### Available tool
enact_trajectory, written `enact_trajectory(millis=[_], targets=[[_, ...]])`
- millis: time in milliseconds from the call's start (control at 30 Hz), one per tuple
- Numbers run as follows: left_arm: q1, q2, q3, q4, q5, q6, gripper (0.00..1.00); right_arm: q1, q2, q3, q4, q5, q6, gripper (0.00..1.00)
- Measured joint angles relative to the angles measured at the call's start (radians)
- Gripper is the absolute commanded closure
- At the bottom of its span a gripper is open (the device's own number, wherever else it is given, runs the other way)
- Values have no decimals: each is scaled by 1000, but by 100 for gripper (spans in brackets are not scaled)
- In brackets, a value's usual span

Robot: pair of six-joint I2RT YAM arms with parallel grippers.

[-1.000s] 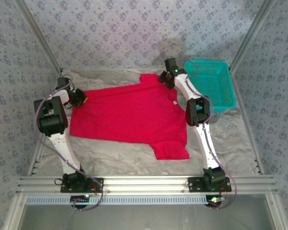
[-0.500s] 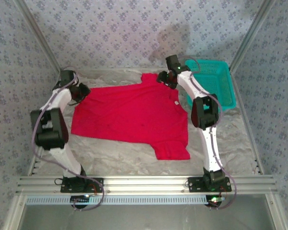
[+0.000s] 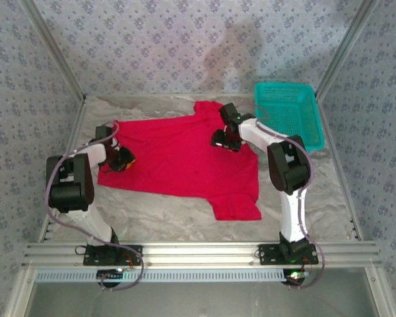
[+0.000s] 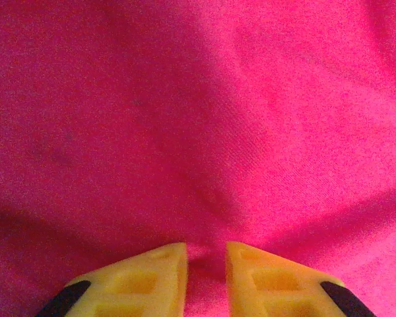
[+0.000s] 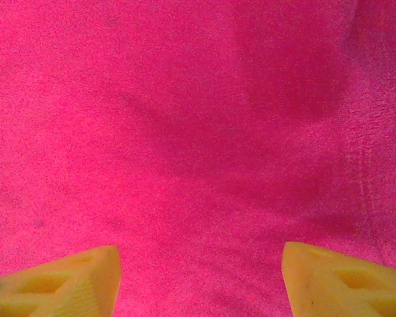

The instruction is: Fold the inside-out t-shirt

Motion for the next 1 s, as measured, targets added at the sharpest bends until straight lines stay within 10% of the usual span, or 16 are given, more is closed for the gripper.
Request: enact_trajectory(millis=[500,1000], targets=[[42,306,449,-36,44,0,76,-101,390,606,-79,-5,19,34],[111,89,397,-248,-147,76,73,0,-58,171,-70,-4,-26,35]])
